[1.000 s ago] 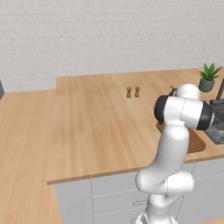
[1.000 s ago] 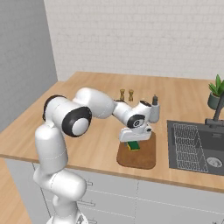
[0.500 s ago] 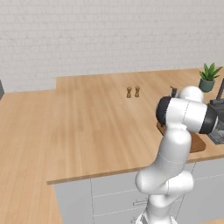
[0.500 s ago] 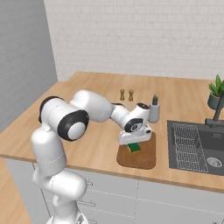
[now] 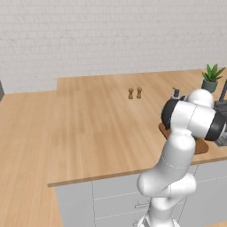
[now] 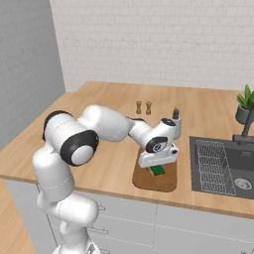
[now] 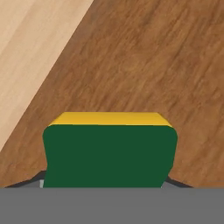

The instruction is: Pick up the sponge from the counter and clean the cutting board by briefly scrubbing or pressing down on the cutting board. Once finished, release the sponge.

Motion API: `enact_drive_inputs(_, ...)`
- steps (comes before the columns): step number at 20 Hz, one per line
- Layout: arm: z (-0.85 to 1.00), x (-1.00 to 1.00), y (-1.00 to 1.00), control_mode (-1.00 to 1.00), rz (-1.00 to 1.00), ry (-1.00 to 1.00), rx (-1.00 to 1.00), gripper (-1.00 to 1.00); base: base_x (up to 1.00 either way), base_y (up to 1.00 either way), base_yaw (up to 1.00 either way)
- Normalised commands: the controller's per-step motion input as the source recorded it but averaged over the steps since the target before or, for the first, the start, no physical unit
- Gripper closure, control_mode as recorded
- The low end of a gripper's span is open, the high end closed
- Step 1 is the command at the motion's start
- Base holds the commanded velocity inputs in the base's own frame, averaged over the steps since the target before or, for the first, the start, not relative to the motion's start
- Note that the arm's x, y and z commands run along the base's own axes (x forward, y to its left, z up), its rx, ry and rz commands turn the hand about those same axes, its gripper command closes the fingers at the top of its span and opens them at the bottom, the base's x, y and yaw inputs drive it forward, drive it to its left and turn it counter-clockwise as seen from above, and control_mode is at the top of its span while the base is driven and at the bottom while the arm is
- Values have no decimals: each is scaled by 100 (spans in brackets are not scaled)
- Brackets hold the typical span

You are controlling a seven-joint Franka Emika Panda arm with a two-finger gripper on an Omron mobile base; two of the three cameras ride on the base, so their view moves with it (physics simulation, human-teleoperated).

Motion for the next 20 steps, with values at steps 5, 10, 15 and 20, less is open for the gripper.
enact_drive_inputs(5, 0, -25, -27, -100, 1, 0, 0, 100, 0, 0, 0)
enact_drive_inputs(10, 0, -16, -35, -100, 2, 0, 0, 100, 0, 0, 0)
enact_drive_inputs(15, 0, -12, -34, -100, 3, 0, 0, 100, 0, 0, 0)
enact_drive_inputs(20, 0, -19, -13, -100, 2, 0, 4, 100, 0, 0, 0)
